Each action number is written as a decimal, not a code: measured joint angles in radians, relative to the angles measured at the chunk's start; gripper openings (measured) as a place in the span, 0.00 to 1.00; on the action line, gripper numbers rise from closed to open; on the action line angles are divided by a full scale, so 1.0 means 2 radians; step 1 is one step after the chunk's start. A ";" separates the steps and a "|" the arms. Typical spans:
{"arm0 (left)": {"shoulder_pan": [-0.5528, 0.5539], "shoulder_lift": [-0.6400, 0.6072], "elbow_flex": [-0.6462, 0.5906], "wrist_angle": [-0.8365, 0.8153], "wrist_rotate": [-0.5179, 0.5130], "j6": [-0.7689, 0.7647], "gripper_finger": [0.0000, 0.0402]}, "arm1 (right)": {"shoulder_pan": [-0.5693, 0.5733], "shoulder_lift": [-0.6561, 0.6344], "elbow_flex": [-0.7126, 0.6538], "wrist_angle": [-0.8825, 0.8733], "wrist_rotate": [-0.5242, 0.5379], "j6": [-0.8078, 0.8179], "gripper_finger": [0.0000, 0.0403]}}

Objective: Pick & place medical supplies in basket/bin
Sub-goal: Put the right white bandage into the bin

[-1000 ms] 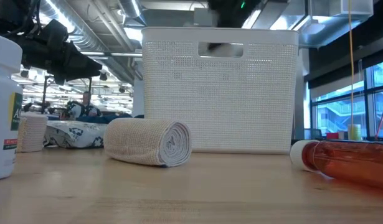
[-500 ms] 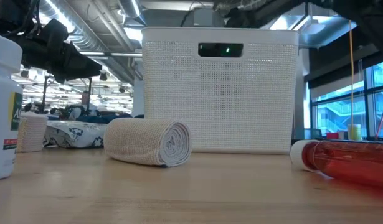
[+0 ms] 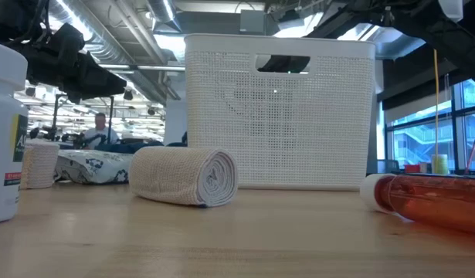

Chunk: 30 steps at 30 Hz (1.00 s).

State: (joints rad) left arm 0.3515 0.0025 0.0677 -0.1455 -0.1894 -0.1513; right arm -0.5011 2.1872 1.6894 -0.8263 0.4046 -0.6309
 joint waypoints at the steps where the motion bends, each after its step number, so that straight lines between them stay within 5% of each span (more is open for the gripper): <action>1: 0.000 0.000 0.000 0.000 0.000 0.000 0.40 | 0.000 -0.001 0.000 0.001 0.000 0.000 0.35; 13: 0.000 0.000 0.000 0.000 0.000 0.000 0.40 | 0.005 -0.002 0.020 -0.021 0.071 -0.001 0.75; 22: 0.000 0.000 0.000 0.000 0.000 0.000 0.40 | 0.026 -0.002 0.159 -0.117 0.078 0.034 0.79; 28: 0.000 0.000 0.000 0.000 0.000 -0.001 0.40 | 0.063 -0.003 0.320 -0.190 0.074 0.160 0.79; 30: 0.000 0.000 0.000 0.000 0.000 -0.001 0.40 | 0.079 -0.021 0.327 -0.174 0.076 0.210 0.79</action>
State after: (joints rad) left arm 0.3515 0.0021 0.0677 -0.1455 -0.1894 -0.1531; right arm -0.3427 2.1452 2.3437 -1.1744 0.5565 -0.2117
